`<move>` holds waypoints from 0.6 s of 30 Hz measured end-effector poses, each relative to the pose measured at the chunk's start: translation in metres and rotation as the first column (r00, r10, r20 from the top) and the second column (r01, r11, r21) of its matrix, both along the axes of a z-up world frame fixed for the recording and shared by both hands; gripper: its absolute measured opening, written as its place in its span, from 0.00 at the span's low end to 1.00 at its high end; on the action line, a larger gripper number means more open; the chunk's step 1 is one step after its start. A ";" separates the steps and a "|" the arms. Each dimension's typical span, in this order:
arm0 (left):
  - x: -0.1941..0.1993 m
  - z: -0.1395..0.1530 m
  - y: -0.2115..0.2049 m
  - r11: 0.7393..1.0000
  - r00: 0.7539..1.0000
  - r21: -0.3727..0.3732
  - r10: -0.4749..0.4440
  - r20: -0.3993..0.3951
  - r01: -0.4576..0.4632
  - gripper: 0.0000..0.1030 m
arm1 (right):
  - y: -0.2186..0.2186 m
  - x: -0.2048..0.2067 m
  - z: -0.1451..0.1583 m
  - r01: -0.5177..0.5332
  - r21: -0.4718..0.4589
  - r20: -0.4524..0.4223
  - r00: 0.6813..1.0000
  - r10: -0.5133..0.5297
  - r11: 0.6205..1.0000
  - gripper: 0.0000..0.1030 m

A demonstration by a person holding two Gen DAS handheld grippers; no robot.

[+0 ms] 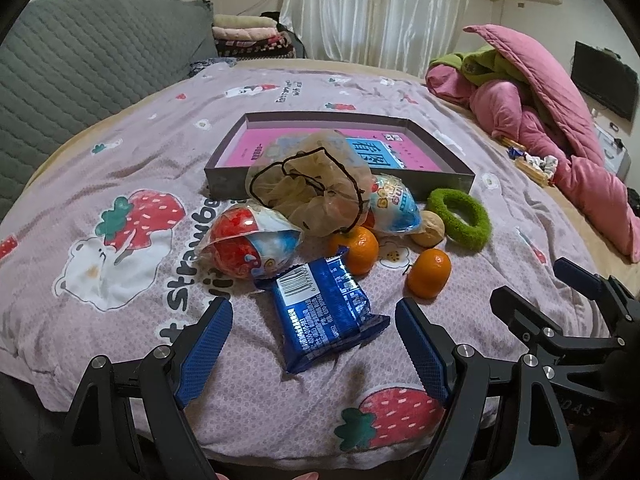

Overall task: Organize objects
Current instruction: 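Move the left tool to the blue snack packet while the right tool approaches a mandarin orange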

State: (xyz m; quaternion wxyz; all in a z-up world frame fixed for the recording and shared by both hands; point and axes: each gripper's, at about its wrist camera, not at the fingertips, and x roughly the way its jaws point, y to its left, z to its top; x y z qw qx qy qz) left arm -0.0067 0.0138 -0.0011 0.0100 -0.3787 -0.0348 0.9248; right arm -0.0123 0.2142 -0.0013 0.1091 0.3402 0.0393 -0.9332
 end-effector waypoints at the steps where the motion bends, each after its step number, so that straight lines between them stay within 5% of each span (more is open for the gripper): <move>1: -0.001 0.000 0.001 1.000 1.000 -0.002 0.006 0.001 -0.006 0.82 | 0.000 0.000 0.000 -0.001 -0.001 -0.001 1.000 0.001 1.000 0.98; 18: -0.019 -0.012 -0.005 0.998 0.996 0.014 0.061 0.063 -0.062 0.82 | -0.010 -0.005 -0.001 -0.030 0.009 0.015 0.999 0.029 1.000 0.98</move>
